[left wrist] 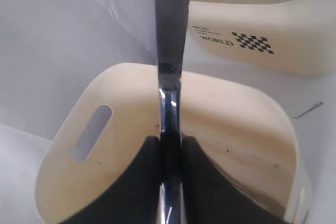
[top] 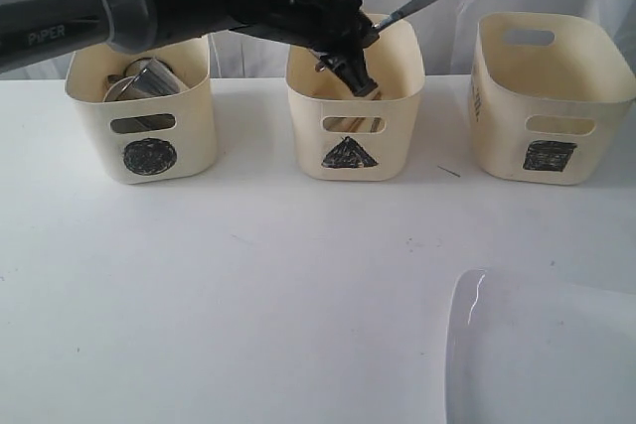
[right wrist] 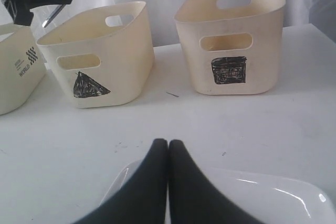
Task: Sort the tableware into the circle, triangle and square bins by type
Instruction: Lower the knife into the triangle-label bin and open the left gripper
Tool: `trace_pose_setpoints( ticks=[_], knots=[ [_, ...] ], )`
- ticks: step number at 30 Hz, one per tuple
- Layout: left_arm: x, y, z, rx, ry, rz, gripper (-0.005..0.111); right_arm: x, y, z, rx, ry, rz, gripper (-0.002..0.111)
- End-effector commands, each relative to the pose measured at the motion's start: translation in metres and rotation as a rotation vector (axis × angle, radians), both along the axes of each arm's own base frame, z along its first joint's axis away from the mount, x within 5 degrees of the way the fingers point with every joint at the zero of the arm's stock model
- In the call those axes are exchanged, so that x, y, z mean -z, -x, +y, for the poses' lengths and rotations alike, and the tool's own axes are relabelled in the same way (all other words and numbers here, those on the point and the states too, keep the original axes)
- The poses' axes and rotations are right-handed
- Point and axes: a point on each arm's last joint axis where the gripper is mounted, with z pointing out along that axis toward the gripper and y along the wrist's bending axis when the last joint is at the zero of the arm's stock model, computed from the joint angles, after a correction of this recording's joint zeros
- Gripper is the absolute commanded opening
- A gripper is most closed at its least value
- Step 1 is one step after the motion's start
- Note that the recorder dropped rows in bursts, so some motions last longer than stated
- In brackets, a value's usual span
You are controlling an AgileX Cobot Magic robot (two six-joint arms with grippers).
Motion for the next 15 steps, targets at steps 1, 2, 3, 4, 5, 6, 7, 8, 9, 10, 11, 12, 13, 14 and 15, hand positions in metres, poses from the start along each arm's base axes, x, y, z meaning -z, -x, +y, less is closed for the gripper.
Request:
trace_pose_setpoints(
  ticks=[1, 2, 3, 4, 5, 6, 7, 8, 9, 10, 11, 12, 13, 14, 15],
  knots=[
    [0.001, -0.009, -0.005, -0.021, 0.041, -0.026, 0.000, 0.001, 0.000, 0.000, 0.004, 0.000, -0.008, 0.000],
    [0.004, -0.010, -0.006, -0.022, 0.039, -0.024, 0.000, 0.001, 0.000, 0.000, 0.004, 0.000, -0.008, 0.000],
    [0.007, -0.013, -0.005, -0.028, 0.037, -0.021, 0.000, 0.001, 0.000, 0.000, 0.004, 0.000, -0.008, 0.000],
    [0.009, -0.014, -0.004, -0.031, 0.035, -0.018, 0.000, 0.001, 0.000, 0.000, 0.004, 0.000, -0.008, 0.000],
    [0.011, -0.015, -0.004, -0.030, 0.030, -0.017, 0.000, 0.001, 0.000, 0.000, 0.004, 0.000, -0.008, 0.000],
    [0.014, -0.016, -0.004, -0.032, 0.026, -0.014, 0.000, 0.001, 0.000, 0.000, 0.004, 0.000, -0.008, 0.000],
    [0.013, -0.017, -0.003, -0.034, 0.026, -0.014, 0.000, 0.001, 0.000, 0.000, 0.004, 0.000, -0.008, 0.000],
    [0.015, -0.017, -0.003, -0.035, 0.023, -0.010, 0.000, 0.001, 0.000, 0.000, 0.004, 0.000, -0.008, 0.000],
    [0.015, -0.019, -0.001, -0.041, 0.026, -0.005, 0.000, 0.001, 0.000, 0.000, 0.004, 0.000, -0.008, 0.000],
    [0.017, -0.020, 0.000, -0.049, 0.034, 0.007, 0.000, 0.001, 0.000, 0.000, 0.004, 0.000, -0.008, 0.000],
    [0.018, -0.021, 0.000, -0.053, 0.036, 0.012, 0.000, 0.001, 0.000, 0.000, 0.004, 0.000, -0.008, 0.000],
    [0.019, -0.022, 0.001, -0.060, 0.043, 0.024, 0.000, 0.001, 0.000, 0.000, 0.004, 0.000, -0.008, 0.000],
    [0.021, -0.023, 0.002, -0.068, 0.049, 0.036, 0.002, 0.001, 0.000, 0.000, 0.004, 0.000, -0.008, 0.000],
    [0.022, -0.023, 0.002, -0.070, 0.050, 0.045, 0.005, 0.001, 0.000, 0.000, 0.004, 0.000, -0.008, 0.000],
    [0.023, -0.023, 0.003, -0.068, 0.045, 0.053, 0.010, 0.001, 0.000, 0.000, 0.004, 0.000, -0.008, 0.000]
  ],
)
